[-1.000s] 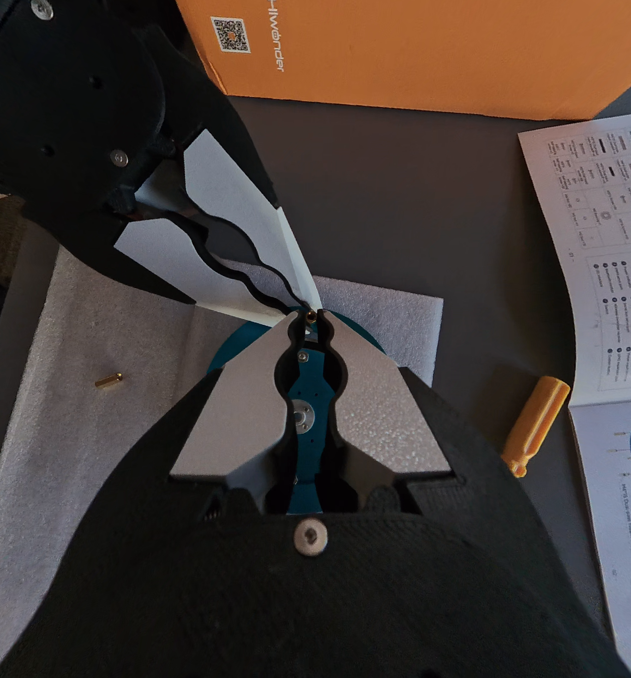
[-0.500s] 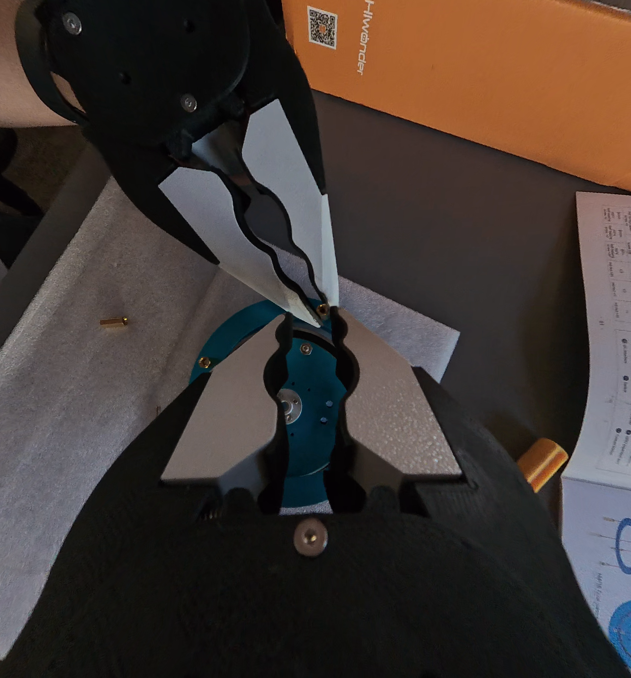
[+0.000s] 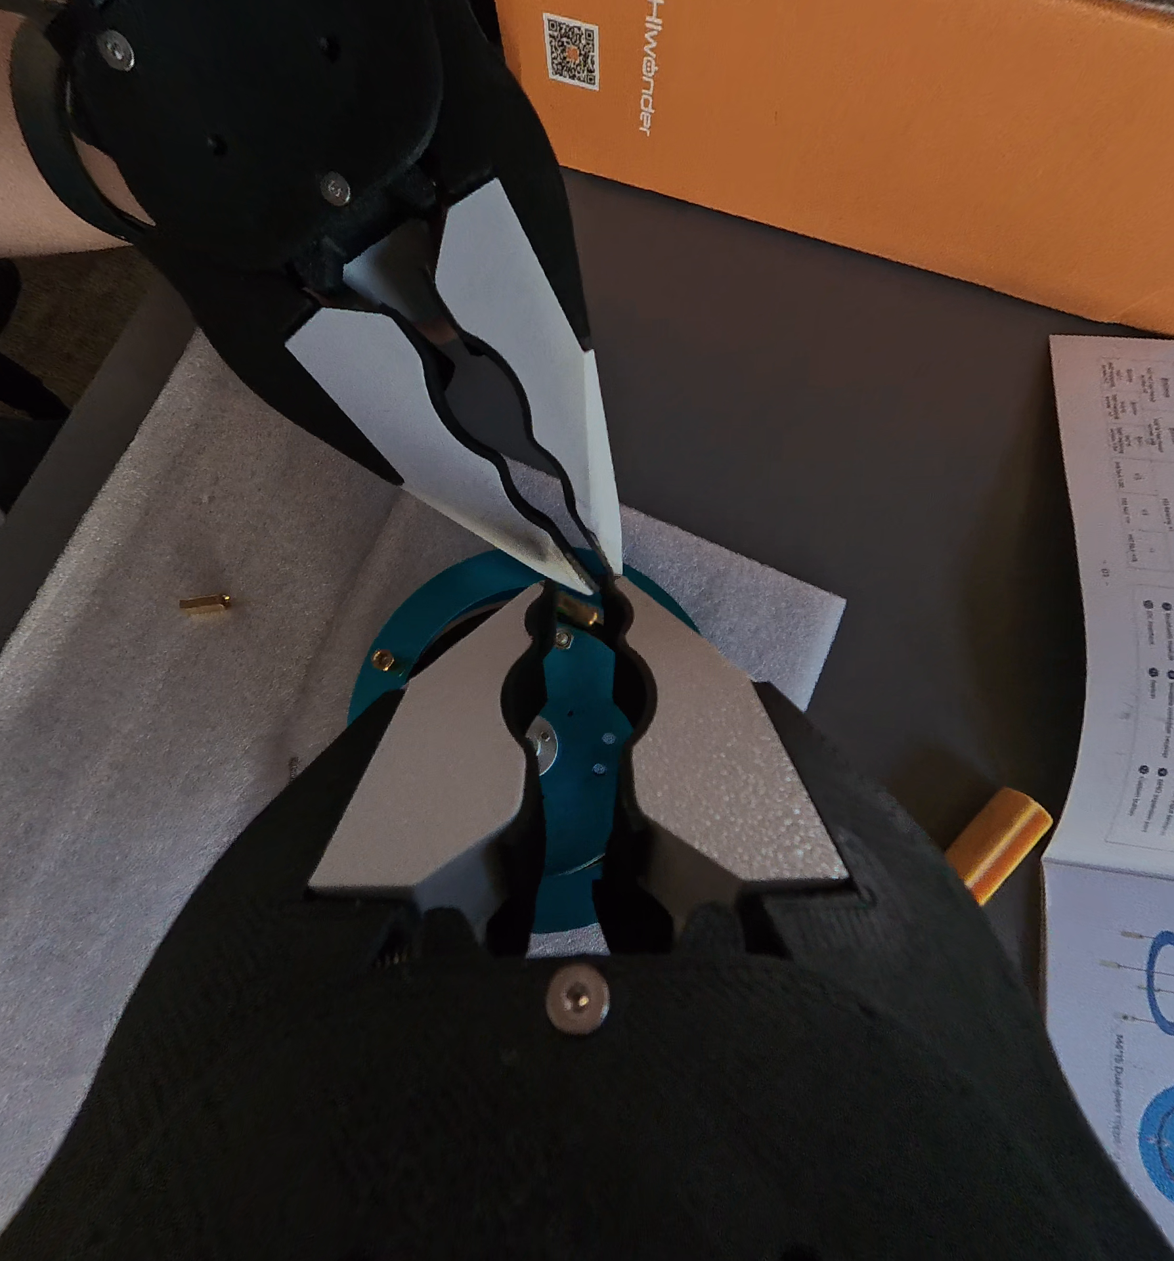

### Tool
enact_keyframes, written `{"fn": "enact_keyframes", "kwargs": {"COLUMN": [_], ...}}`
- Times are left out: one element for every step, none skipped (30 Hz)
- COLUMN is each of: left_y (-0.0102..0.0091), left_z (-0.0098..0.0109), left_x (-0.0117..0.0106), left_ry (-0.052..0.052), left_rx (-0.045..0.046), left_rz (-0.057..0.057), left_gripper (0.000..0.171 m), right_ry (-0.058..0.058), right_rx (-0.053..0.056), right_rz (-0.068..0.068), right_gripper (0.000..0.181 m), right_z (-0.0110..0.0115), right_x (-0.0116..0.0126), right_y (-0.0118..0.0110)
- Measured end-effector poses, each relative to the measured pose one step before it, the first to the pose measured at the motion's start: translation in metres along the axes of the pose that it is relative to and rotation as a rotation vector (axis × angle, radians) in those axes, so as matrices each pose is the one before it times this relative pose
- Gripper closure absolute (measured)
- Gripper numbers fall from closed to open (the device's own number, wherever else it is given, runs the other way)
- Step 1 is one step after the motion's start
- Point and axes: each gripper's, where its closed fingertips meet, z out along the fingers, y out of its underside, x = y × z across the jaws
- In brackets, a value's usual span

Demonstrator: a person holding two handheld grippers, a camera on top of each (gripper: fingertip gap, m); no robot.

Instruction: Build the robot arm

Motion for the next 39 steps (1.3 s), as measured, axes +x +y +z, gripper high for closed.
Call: {"fn": "enact_keyframes", "kwargs": {"left_y": [0.00006, 0.00004, 0.00002, 0.00005, 0.00002, 0.00006, -0.00014, -0.0001, -0.00042, -0.00088, -0.00172, -0.00269, -0.00343, -0.00334, -0.00307, -0.00248, -0.0024, -0.00239, -0.00174, -0.00068, 0.00004, 0.00028, 0.00033, 0.00039, 0.0002, -0.00029, -0.00023, -0.00026, -0.00027, -0.00073, -0.00115, -0.0015, -0.00177, -0.00281, -0.0052, -0.00699, -0.00729, -0.00589, -0.00502], "left_z": [-0.00007, 0.00004, 0.0, -0.00007, -0.00001, -0.00007, -0.00023, -0.00032, -0.00065, -0.00099, -0.0017, -0.00224, -0.00307, -0.0036, -0.00357, -0.00331, -0.00274, -0.00218, -0.00131, -0.00066, -0.00015, 0.00002, 0.00024, 0.00002, -0.00006, -0.00033, -0.00027, -0.00039, -0.00061, -0.00074, -0.00115, -0.00129, -0.00132, -0.00128, -0.00144, -0.00152, -0.00163, -0.0019, -0.00237], "left_x": [0.00002, -0.00008, 0.00002, 0.00004, 0.00001, 0.00001, -0.00025, -0.00077, -0.00113, -0.00126, -0.00156, -0.00161, -0.00183, -0.00223, -0.00296, -0.00347, -0.00337, -0.0024, -0.00208, -0.00239, -0.00157, -0.00092, -0.00085, -0.00071, -0.00013, -0.00018, -0.00035, -0.00008, 0.00072, 0.00207, 0.0047, 0.00812, 0.01034, 0.01169, 0.0121, 0.01116, 0.00745, 0.00486, 0.00353], "left_ry": [0.0003, 0.0006, 0.0007, 0.0004, 0.0, 0.0002, -0.0002, -0.0031, -0.0042, -0.0042, -0.0044, -0.0042, -0.0045, -0.0072, -0.0101, -0.0131, -0.0129, -0.0082, -0.0073, -0.0091, -0.0055, -0.0016, -0.0024, -0.0025, 0.0003, 0.0002, -0.0006, 0.0018, 0.0077, 0.0178, 0.0358, 0.0599, 0.0771, 0.0885, 0.0938, 0.0892, 0.0679, 0.0513, 0.0437], "left_rx": [-0.00009, -0.00017, 0.00007, -0.00001, -0.00014, -0.00008, 0.00103, 0.00168, 0.00385, 0.00739, 0.0121, 0.01748, 0.02258, 0.02484, 0.02304, 0.01943, 0.01742, 0.01618, 0.011, 0.00441, 0.00009, -0.00172, -0.00196, -0.00212, -0.0004, 0.00184, 0.00218, 0.00192, 0.00266, 0.00496, 0.00664, 0.0076, 0.00724, 0.01246, 0.0296, 0.04706, 0.05244, 0.04487, 0.03888], "left_rz": [-0.0005, -0.0008, -0.001, -0.0007, -0.0001, -0.0004, -0.0018, -0.0038, -0.0057, -0.0084, -0.0119, -0.0149, -0.0167, -0.0169, -0.0156, -0.0137, -0.0109, -0.0082, -0.0073, -0.0064, -0.0046, -0.0041, -0.0037, -0.0027, -0.0024, -0.0033, -0.0043, -0.0066, -0.0122, -0.0204, -0.0308, -0.0491, -0.0704, -0.0898, -0.0952, -0.0893, -0.0862, -0.0708, -0.0507], "left_gripper": [0.169, 0.169, 0.169, 0.169, 0.169, 0.169, 0.168, 0.166, 0.164, 0.162, 0.16, 0.158, 0.156, 0.157, 0.158, 0.159, 0.16, 0.161, 0.162, 0.163, 0.163, 0.163, 0.163, 0.163, 0.163, 0.163, 0.163, 0.163, 0.163, 0.162, 0.158, 0.154, 0.15, 0.144, 0.142, 0.147, 0.151, 0.155, 0.16], "right_ry": [0.004, 0.0059, 0.0079, 0.0091, 0.0013, -0.0057, -0.0069, -0.013, -0.017, -0.0211, -0.0237, -0.0167, -0.0116, 0.0143, 0.0187, 0.0169, 0.023, 0.0194, 0.0055, -0.0012, 0.007, 0.0181, 0.0175, 0.0289, 0.0152, 0.0098, 0.0132, 0.0178, 0.0131, 0.013, 0.0326, 0.0552, 0.0531, 0.0514, 0.0389, 0.0591, 0.0486, 0.026, 0.0277], "right_rx": [-0.0095, -0.0227, -0.0235, -0.0075, 0.0039, 0.0044, 0.0008, -0.0025, -0.0012, -0.0024, 0.004, 0.0086, 0.0077, 0.0011, -0.0072, -0.0091, -0.0063, -0.0098, -0.0117, -0.007, -0.0046, -0.01, -0.015, -0.0172, -0.0006, -0.0009, 0.0004, 0.013, 0.0227, 0.0335, 0.0434, 0.0542, 0.0615, 0.0579, 0.0462, 0.0263, 0.0132, 0.0163, 0.0189], "right_rz": [-0.0097, -0.009, -0.0088, -0.0057, 0.0027, 0.01, 0.0143, 0.0159, 0.0243, 0.0354, 0.0385, 0.039, 0.0303, 0.026, 0.0135, 0.0021, 0.0035, 0.0066, 0.0061, 0.0062, 0.0068, -0.0011, -0.0123, -0.0121, -0.0065, -0.0006, -0.0073, -0.0092, -0.0112, -0.0242, -0.0437, -0.0622, -0.0697, -0.0629, -0.062, -0.0514, -0.0442, -0.0426, -0.0353], "right_gripper": [0.169, 0.169, 0.169, 0.169, 0.168, 0.169, 0.169, 0.167, 0.165, 0.165, 0.163, 0.16, 0.158, 0.158, 0.158, 0.158, 0.158, 0.158, 0.158, 0.158, 0.159, 0.161, 0.163, 0.166, 0.167, 0.167, 0.167, 0.167, 0.167, 0.167, 0.167, 0.167, 0.168, 0.167, 0.167, 0.168, 0.167, 0.167, 0.167], "right_z": [0.00082, 0.001, 0.00075, 0.00013, -0.00038, -0.00063, -0.00036, -0.00014, 0.00026, 0.00069, 0.00099, 0.00113, 0.00124, 0.00109, 0.00094, 0.00115, 0.00106, 0.00111, 0.00107, 0.00089, 0.00069, 0.0007, 0.00094, 0.00113, 0.00031, -0.00062, -0.00117, -0.00209, -0.00342, -0.00482, -0.00616, -0.00728, -0.00799, -0.00775, -0.00669, -0.00575, -0.00475, -0.00394, -0.00321], "right_x": [0.00005, 0.00061, 0.00083, 0.00116, 0.00042, 0.00003, 0.00039, -0.00024, -0.00027, -0.00015, -0.0007, -0.00034, -0.00083, 0.0018, 0.00108, -0.00048, 0.00021, 0.00003, -0.00183, -0.00269, -0.0013, 0.00051, 0.00009, 0.00215, 0.00025, 0.00015, 0.00057, 0.00098, -0.00035, -0.00178, -0.00058, 0.00076, -0.0008, -0.001, -0.00253, 0.00162, 0.00164, -0.00063, 0.00015], "right_y": [0.0012, 0.00336, 0.00378, 0.00165, 0.00013, -0.00007, 0.0004, 0.00085, 0.00072, 0.00066, -0.00057, -0.00149, -0.00158, -0.00064, 0.00069, 0.00103, 0.00059, 0.00078, 0.00084, -0.0002, -0.00046, 0.00029, 0.00137, 0.00206, -0.00046, -0.00011, 0.00001, -0.00139, -0.00248, -0.00389, -0.00553, -0.00747, -0.00905, -0.00933, -0.00839, -0.00577, -0.00406, -0.00413, -0.00427]}}
